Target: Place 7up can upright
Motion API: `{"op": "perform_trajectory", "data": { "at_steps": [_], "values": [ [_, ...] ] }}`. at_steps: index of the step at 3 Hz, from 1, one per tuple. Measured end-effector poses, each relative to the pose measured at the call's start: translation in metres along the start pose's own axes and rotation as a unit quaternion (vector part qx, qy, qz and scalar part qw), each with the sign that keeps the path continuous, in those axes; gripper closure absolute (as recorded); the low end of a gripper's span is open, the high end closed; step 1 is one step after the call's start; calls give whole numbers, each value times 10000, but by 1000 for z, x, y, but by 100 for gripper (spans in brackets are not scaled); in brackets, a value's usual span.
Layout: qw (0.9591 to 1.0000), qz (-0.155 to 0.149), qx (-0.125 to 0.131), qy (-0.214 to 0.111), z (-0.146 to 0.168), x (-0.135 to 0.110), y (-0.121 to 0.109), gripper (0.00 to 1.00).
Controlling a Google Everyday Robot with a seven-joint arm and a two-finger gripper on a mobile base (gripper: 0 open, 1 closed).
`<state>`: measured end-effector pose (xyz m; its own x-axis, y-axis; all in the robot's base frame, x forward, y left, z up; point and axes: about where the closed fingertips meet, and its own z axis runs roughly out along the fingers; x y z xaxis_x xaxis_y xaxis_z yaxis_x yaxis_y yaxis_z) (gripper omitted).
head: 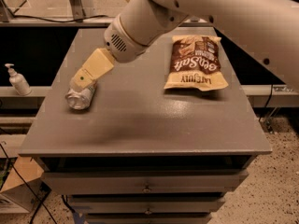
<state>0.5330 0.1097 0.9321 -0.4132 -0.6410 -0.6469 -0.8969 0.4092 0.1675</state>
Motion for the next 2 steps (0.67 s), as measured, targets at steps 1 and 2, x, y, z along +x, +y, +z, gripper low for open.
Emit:
{"op": "perform_trajectory", "data": {
  "at_steps": [1, 2],
  "values": [
    [9998, 166, 32, 125, 20, -5, -9, 0],
    [9994, 312, 35, 147, 49, -17, -22, 0]
  ]
}}
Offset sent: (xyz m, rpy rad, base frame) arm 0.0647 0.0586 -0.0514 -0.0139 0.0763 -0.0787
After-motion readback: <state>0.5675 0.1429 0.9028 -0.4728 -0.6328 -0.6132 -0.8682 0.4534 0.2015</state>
